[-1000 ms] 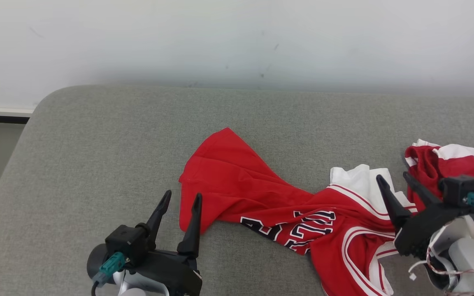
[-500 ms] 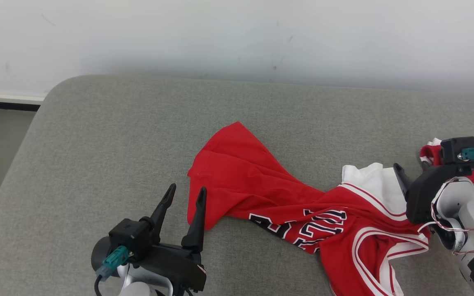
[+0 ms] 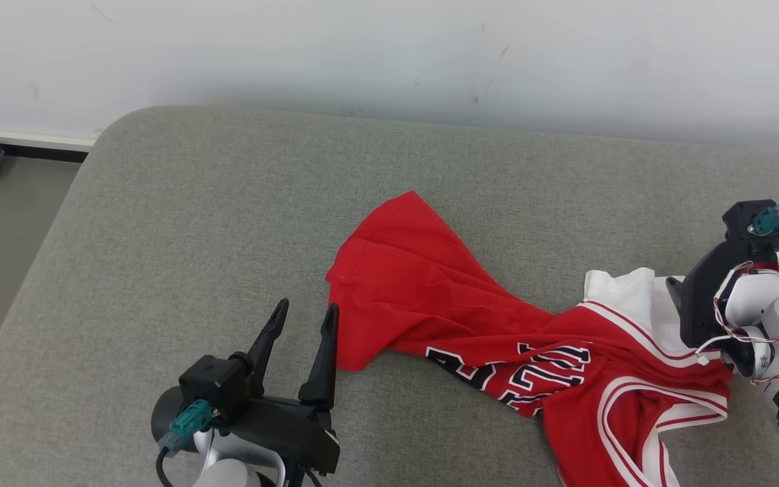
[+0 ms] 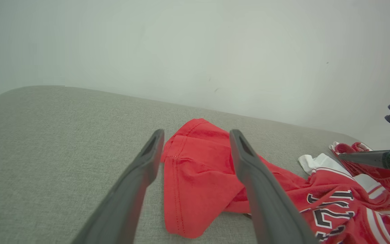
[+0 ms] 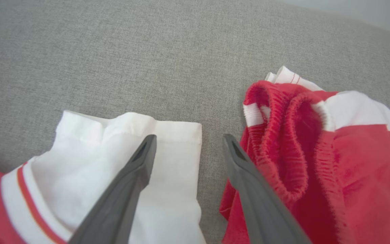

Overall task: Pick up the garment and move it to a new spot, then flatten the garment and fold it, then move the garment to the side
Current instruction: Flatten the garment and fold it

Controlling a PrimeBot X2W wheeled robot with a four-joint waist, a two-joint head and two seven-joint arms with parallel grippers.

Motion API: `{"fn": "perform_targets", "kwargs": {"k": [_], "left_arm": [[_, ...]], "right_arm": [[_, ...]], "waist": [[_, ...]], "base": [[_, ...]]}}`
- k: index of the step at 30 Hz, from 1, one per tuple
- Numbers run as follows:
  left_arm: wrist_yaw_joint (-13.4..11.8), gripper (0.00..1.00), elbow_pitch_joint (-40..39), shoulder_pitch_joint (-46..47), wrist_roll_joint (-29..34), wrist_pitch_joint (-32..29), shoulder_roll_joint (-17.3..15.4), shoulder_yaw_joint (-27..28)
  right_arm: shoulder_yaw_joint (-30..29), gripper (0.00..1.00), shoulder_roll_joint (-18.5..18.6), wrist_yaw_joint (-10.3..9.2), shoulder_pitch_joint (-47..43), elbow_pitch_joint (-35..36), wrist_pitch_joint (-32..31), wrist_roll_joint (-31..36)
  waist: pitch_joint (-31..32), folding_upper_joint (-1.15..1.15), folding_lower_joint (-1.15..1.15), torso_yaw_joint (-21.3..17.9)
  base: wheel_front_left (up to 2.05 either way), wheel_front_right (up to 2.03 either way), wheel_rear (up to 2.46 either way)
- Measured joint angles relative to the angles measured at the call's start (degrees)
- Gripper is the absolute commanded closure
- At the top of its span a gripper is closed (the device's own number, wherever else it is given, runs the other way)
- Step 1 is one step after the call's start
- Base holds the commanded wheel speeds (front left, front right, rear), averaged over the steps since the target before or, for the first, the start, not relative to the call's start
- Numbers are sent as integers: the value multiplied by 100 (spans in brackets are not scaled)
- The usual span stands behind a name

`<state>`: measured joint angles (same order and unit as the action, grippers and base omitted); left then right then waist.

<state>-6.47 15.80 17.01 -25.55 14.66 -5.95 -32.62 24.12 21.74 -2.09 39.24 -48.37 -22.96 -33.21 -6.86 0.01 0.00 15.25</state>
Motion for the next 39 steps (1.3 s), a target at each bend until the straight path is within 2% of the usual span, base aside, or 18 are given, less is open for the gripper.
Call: {"fn": "perform_targets", "kwargs": {"k": [13,32,33,34,35,39], "left_arm": [[0,0,14,0,-22,0,2,74],[94,0,22,134,-29,0,103,71],[94,0,24,144,-29,0,111,75],[94,0,43,159,-29,0,123,77],[94,0,62,175,-29,0,130,77],[97,0,149,217,-31,0,136,108]], "right_arm": [[178,0,-29,-90,364,-567,-587,164],[191,0,104,-82,676,-936,-682,214],[205,41,105,-57,709,-953,-684,219],[213,62,103,-42,728,-969,-683,219],[233,100,101,-14,734,-971,-681,222],[286,100,-15,66,808,-1039,-678,226]], "waist": [[-135,0,0,119],[-441,0,0,397],[-459,0,0,412],[-473,-1,0,426],[-482,0,0,437],[-478,0,0,444]], "base": [[0,0,0],[0,0,0],[0,0,0],[0,0,0],[0,0,0],[0,0,0]]}}
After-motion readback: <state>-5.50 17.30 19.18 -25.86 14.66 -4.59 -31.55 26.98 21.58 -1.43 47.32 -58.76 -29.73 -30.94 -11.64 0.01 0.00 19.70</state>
